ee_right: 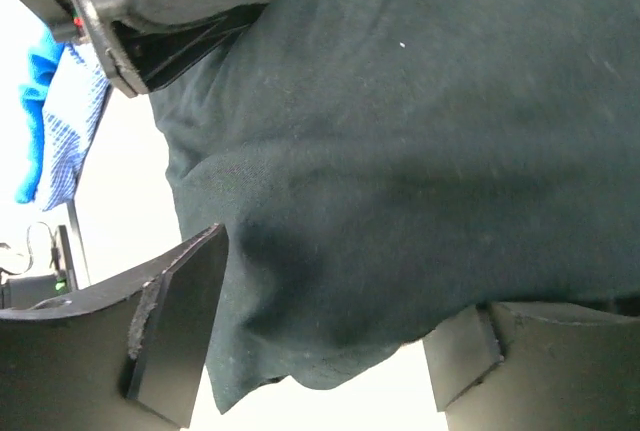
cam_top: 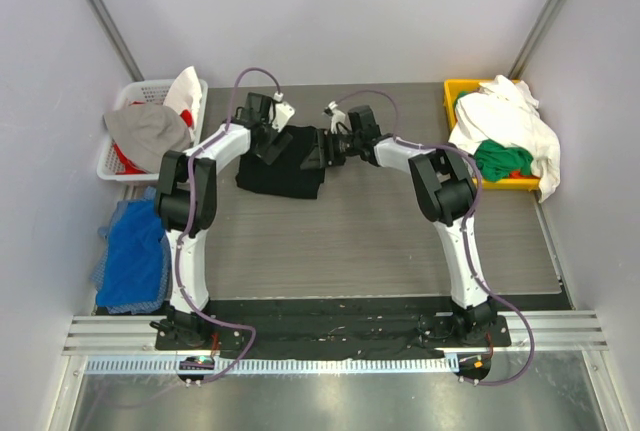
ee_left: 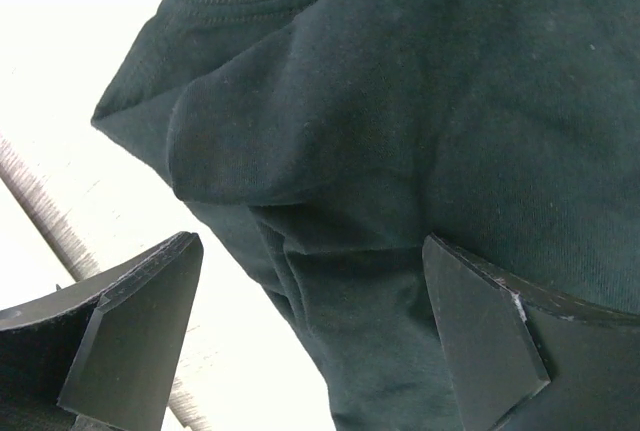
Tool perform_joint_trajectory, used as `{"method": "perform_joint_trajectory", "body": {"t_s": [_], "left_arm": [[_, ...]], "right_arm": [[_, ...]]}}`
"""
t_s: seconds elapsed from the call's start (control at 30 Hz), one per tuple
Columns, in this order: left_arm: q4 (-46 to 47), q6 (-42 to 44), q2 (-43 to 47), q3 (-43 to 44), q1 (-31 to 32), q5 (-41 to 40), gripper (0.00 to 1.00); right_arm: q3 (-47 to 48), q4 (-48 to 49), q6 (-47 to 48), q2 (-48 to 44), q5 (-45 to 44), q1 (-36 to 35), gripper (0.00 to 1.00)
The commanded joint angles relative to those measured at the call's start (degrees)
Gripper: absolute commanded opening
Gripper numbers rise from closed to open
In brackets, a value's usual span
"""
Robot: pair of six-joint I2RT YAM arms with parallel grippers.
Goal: Fold and stack the t-shirts
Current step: Put the neatly folded tshirt into the corner of the board with the right arm
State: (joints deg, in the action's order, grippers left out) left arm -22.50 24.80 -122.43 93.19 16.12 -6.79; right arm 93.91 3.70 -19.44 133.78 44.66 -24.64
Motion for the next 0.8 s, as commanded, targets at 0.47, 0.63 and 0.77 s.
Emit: {"method": "perform_joint_trajectory", "body": {"t_s": [0.47,0.63,0.77], "left_arm": [[-2.63,0.69,5.53,-1.69,0.49,0.28,0.97],[-2.98,-1.15,9.92,-0.91,0.49,2.03,0.98],[-3.78,-3.43,13.18,-0.29,0.67,3.1,0.97]], "right_arm": [[-1.45,-18.77,13.16,-6.94,-3.08,-0.06,0.01],[-1.71,-36.28,26.36,-12.83,-9.67,2.05,0.01],[-2.41,-52.1,35.69,-18.79,-20.9,2.93,0.01]]}}
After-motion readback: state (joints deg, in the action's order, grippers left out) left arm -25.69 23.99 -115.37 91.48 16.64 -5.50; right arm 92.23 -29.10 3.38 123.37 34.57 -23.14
